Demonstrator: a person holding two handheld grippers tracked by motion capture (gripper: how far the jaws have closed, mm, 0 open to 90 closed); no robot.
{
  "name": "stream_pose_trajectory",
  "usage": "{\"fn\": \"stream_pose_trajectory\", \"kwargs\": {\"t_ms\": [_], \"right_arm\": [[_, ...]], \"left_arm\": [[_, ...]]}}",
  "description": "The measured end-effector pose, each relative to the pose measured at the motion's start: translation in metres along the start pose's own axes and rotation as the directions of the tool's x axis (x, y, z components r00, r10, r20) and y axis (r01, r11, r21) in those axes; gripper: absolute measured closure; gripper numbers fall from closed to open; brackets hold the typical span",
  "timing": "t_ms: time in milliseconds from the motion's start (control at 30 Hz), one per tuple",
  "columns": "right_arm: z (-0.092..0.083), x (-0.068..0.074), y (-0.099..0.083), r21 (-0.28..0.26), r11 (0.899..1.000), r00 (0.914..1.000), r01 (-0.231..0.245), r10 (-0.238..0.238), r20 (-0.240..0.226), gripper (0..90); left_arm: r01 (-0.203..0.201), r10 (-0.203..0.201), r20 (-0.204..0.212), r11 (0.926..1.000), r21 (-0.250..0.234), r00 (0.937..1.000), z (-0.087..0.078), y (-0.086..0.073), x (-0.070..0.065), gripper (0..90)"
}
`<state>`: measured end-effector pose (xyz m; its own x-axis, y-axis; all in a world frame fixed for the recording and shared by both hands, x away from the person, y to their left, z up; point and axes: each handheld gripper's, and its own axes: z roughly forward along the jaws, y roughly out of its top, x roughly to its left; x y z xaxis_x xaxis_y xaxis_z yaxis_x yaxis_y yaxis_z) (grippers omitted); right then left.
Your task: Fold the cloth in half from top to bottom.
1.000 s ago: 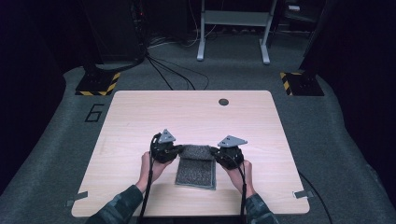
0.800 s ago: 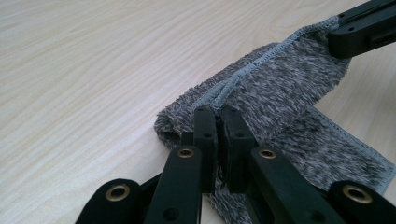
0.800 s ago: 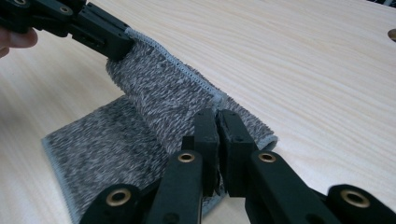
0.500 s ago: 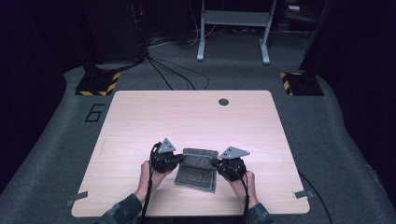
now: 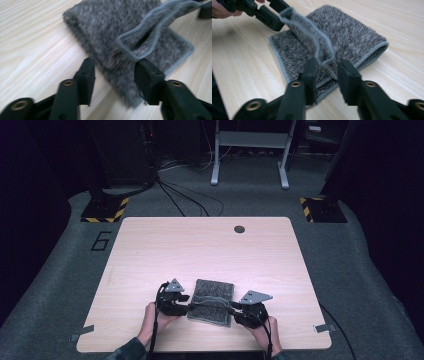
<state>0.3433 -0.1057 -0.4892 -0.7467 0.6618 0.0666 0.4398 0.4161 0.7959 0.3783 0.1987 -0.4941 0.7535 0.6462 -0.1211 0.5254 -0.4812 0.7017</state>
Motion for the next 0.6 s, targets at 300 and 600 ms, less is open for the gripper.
{"fn": "stream_pose_trajectory", "kwargs": {"t_ms": [300, 600], "right_arm": [[-0.007, -0.016, 0.009, -0.017, 0.99, 0.9886, -0.143, 0.144, 0.045, 43.2], [0.019, -0.013, 0.014, 0.083, 0.978, 0.9766, -0.19, 0.18, 0.119, 31.0]], "left_arm": [[0.043, -0.049, -0.075, 0.9961, -0.077, 0.996, -0.017, 0.017, 0.018, 29.3], [-0.007, 0.012, -0.065, 0.9973, 0.073, 0.9978, 0.024, 0.023, 0.009, 23.6]]}}
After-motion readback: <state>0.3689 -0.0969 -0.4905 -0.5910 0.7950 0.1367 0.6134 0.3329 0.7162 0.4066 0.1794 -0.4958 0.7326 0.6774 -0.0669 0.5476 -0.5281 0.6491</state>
